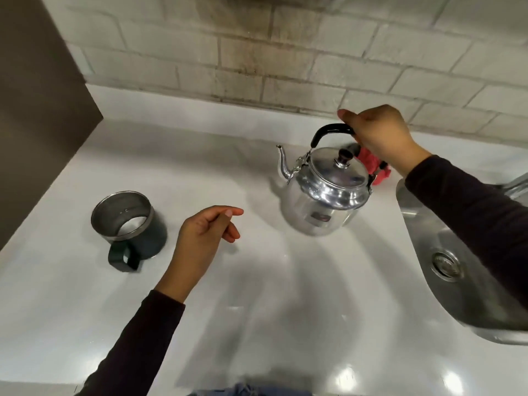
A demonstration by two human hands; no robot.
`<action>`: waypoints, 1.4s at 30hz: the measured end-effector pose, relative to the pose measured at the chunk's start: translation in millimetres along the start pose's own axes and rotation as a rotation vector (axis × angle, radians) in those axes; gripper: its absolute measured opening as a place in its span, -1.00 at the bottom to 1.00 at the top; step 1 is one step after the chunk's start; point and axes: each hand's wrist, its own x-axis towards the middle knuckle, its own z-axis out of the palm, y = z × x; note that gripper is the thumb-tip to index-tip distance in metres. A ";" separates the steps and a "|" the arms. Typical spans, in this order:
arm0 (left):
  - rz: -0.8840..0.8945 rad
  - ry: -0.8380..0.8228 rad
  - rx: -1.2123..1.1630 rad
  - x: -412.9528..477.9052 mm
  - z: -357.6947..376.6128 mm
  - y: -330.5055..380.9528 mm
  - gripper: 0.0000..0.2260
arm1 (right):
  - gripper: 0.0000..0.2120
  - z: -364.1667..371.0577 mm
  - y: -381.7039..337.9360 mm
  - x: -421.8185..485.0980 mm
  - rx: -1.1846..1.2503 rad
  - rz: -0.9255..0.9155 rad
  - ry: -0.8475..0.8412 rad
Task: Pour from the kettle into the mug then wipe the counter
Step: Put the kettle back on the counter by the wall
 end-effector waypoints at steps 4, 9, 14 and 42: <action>-0.025 -0.024 0.022 7.9 26.9 -2.3 -0.73 | -0.53 14.5 28.1 41.3 -0.044 -0.006 0.007; -0.067 -0.024 0.034 16.5 53.6 -5.7 -0.74 | -0.61 35.7 47.9 84.7 -0.163 -0.050 -0.149; -0.095 -0.019 0.047 21.8 70.2 -10.3 -0.72 | -0.87 56.2 57.6 114.1 -0.216 -0.119 -0.280; -0.053 -0.436 0.238 70.6 163.1 -10.3 -0.77 | -0.87 28.8 168.4 -72.0 0.230 0.186 0.207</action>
